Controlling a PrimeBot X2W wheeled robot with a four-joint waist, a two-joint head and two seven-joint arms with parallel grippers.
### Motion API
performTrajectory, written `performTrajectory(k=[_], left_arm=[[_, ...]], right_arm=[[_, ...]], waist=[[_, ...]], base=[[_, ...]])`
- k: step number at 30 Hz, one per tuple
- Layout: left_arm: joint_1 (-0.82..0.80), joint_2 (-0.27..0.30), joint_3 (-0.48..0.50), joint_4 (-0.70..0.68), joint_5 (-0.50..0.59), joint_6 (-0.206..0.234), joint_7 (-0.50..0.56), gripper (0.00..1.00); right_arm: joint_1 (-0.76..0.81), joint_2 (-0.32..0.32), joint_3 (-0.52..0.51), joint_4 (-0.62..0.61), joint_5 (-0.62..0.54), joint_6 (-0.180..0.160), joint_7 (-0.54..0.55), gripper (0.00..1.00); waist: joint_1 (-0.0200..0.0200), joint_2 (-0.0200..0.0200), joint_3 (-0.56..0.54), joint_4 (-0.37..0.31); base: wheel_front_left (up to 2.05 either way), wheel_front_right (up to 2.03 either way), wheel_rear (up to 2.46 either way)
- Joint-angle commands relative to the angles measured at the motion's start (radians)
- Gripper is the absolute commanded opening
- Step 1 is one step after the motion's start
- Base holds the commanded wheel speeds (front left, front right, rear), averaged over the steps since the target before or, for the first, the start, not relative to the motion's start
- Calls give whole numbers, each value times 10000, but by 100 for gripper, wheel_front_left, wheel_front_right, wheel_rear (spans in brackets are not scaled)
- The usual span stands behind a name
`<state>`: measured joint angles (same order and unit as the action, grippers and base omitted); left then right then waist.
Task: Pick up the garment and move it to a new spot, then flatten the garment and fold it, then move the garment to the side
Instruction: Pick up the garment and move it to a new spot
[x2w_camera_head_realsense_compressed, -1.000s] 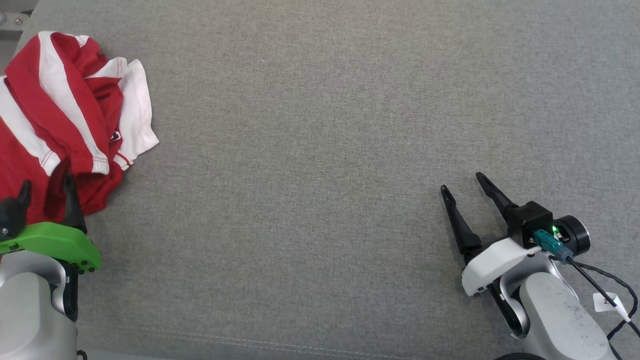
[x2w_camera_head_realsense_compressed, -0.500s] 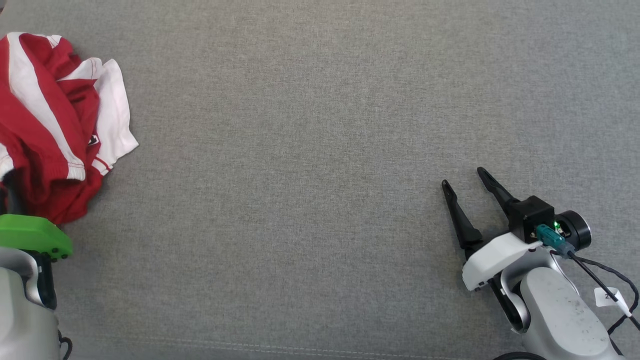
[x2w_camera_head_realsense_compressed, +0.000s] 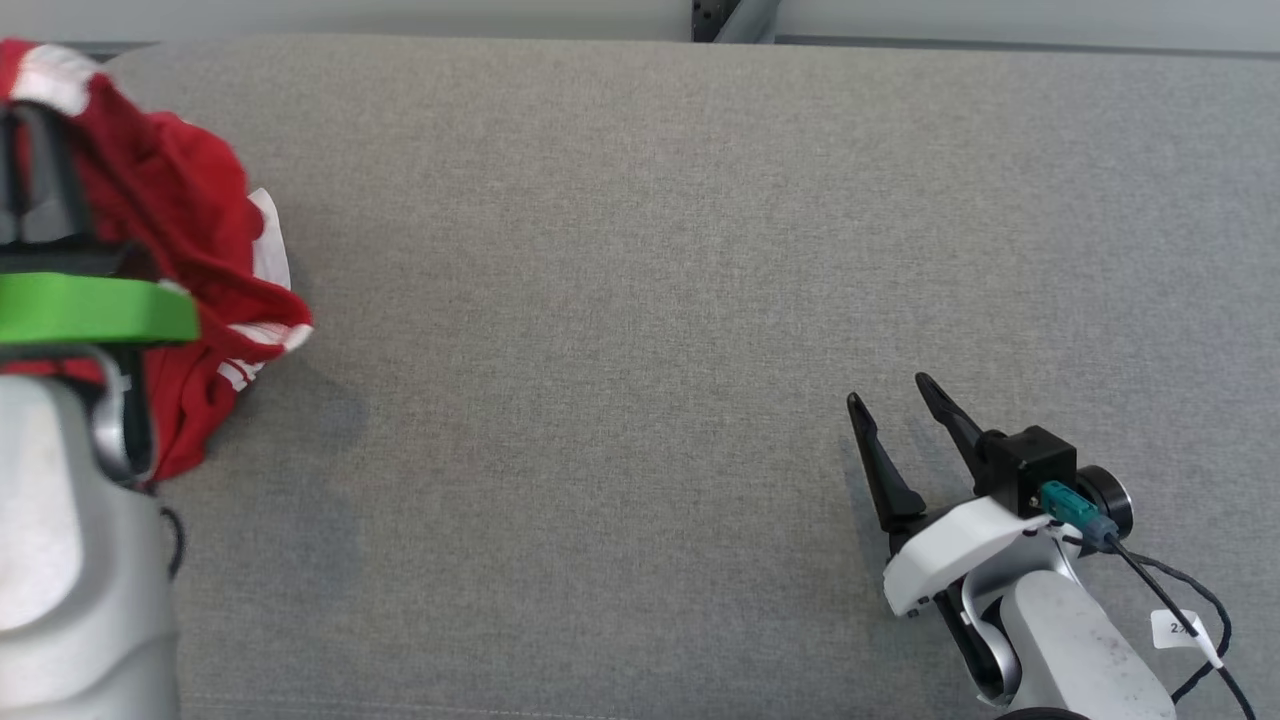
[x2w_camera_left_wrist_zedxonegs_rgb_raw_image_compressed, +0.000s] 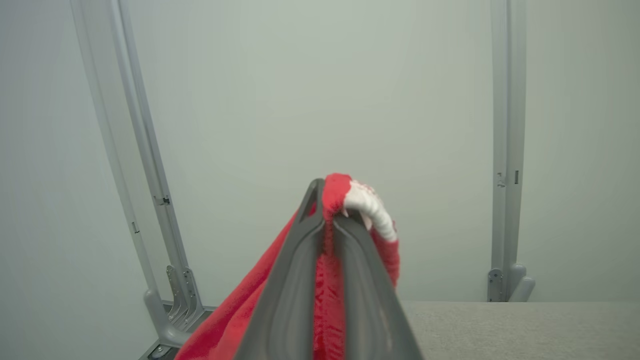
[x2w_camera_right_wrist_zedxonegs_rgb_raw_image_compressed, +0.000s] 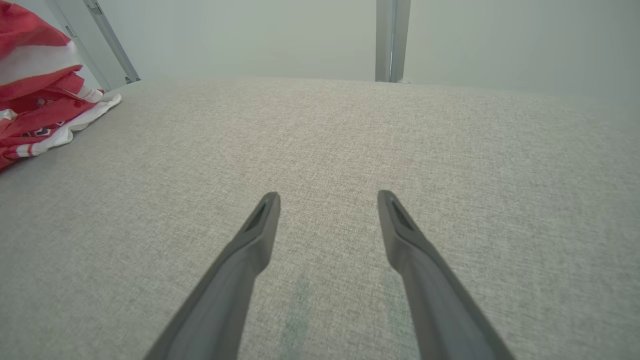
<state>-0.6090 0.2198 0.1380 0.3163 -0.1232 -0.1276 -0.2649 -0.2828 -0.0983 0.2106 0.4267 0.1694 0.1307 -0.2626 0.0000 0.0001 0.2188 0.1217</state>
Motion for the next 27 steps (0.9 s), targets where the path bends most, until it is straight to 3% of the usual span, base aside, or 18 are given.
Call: performTrajectory(k=[1, 5, 9, 13, 17, 23, 24, 25, 27], left_arm=[[-203, -180, -500, -332, -155, -38, 8, 0], [-525, -689, -2278, -916, -714, -40, 6, 0], [-1031, -1098, -3393, -792, -1171, -31, 6, 0], [-1501, -1351, -3869, -723, -1595, -26, 6, 0], [-1847, -1581, -3663, -1127, -2304, -21, 6, 0], [-1002, -1301, -3372, -10, -1541, -15, 8, 0], [-751, -1190, -3272, 456, -1346, -15, 9, 41], [-520, -1036, -3216, 962, -1169, -16, 9, 95], [-51, -764, -2911, 2025, -938, 90, 5, 100]], right_arm=[[190, 69, 8, -2, 74, 1, -33, 100], [300, 187, 12, -48, 153, 1, -32, 100], [306, 316, 61, -100, 183, 1, -34, 100], [301, 338, -32, -130, 226, -1, -32, 100], [430, 375, -255, -187, 242, -1, -32, 100], [514, 425, -487, -281, 262, 1, -32, 100], [506, 435, -487, -267, 261, -1, -34, 100], [478, 442, -457, -230, 257, 1, -32, 100], [330, 446, -397, -212, 240, -1, -32, 100]], waist=[[0, -1, -454, -287], [0, -1, -590, -879], [0, -1, -525, -1819], [0, -1, -389, -2572], [0, -1, -178, -3353], [0, -1, 272, -3787], [0, -1, 330, -3774], [0, -1, 379, -3763], [0, -1, 413, -3719]], base=[[0, 0, 0], [0, 0, 0], [0, 0, 0], [0, 0, 0], [0, 0, 0], [0, 0, 0], [0, 0, 0], [0, 0, 0], [0, 0, 0]])
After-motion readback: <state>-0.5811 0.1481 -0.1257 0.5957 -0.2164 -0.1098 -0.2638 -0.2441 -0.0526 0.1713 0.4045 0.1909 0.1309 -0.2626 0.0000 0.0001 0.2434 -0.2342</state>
